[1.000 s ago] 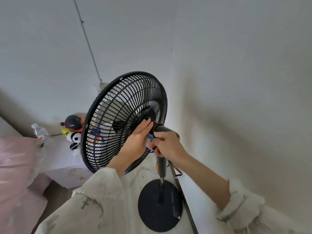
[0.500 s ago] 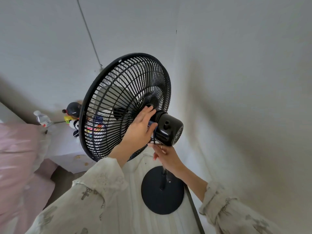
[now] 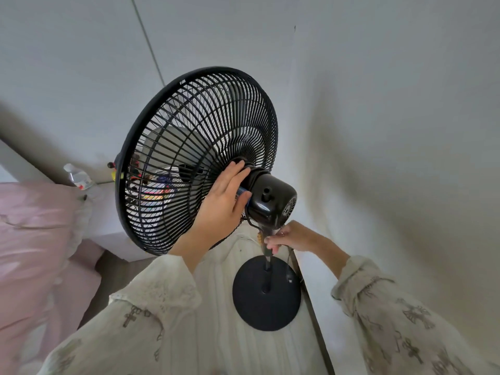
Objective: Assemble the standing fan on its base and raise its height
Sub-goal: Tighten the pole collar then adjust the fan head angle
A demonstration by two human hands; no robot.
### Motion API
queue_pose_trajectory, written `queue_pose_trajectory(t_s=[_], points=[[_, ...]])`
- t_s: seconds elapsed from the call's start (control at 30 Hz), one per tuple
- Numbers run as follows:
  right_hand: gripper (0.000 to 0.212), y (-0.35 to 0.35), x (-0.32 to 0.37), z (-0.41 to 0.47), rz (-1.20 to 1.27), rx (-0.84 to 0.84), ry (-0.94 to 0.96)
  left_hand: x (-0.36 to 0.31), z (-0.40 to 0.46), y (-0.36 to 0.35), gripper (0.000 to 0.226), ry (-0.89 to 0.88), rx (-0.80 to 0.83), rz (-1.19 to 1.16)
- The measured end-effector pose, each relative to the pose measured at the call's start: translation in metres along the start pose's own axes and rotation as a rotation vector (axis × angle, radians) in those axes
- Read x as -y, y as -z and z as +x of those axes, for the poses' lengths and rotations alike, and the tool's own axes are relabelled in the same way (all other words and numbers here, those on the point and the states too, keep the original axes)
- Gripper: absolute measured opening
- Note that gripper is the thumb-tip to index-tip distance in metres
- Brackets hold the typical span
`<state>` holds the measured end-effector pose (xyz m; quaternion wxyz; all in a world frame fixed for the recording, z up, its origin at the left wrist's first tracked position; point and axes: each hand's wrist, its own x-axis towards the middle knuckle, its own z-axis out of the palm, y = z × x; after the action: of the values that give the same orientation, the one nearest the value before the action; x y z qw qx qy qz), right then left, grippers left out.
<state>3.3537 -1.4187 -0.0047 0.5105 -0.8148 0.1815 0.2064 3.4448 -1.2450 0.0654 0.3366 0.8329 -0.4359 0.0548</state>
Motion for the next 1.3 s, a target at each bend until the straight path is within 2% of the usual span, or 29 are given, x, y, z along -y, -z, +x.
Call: queue_pose_trajectory(t_s=[0.13, 0.3, 0.43, 0.63, 0.7, 0.8, 0.9, 1.0, 1.17, 1.3], points=[[0.026, 0.022, 0.000, 0.017, -0.218, -0.055, -0.021, -0.001, -0.001, -0.003, 0.045, 0.016, -0.011, -0.010], [0.042, 0.058, 0.005, 0.020, -0.431, -0.073, -0.103, -0.001, -0.002, -0.002, 0.046, 0.038, -0.006, -0.004], [0.029, 0.095, 0.028, 0.010, -0.353, -0.233, -0.176, 0.000, -0.004, -0.001, 0.046, 0.045, -0.007, -0.004], [0.012, 0.108, 0.092, -0.001, -0.434, -0.246, -0.147, -0.004, -0.003, -0.002, 0.047, 0.033, 0.005, 0.035], [0.016, 0.109, 0.115, -0.005, -0.475, -0.297, -0.128, -0.004, -0.001, -0.002, 0.047, 0.036, 0.017, 0.043], [0.009, 0.111, 0.143, -0.017, -0.363, -0.387, -0.054, -0.006, -0.002, 0.000, 0.048, 0.045, 0.027, 0.050], [0.024, 0.102, 0.160, -0.033, -0.318, -0.317, -0.020, -0.008, -0.002, 0.000, 0.048, 0.065, 0.036, 0.045], [0.027, 0.089, 0.167, -0.044, -0.290, -0.275, -0.026, -0.010, 0.000, -0.001, 0.047, 0.073, 0.036, 0.033], [0.023, 0.068, 0.167, -0.062, -0.247, -0.330, -0.014, -0.007, 0.000, 0.001, 0.047, 0.077, 0.019, 0.009], [0.020, 0.045, 0.164, -0.076, -0.080, -0.450, 0.002, -0.006, -0.001, 0.000, 0.047, 0.080, 0.008, -0.012]])
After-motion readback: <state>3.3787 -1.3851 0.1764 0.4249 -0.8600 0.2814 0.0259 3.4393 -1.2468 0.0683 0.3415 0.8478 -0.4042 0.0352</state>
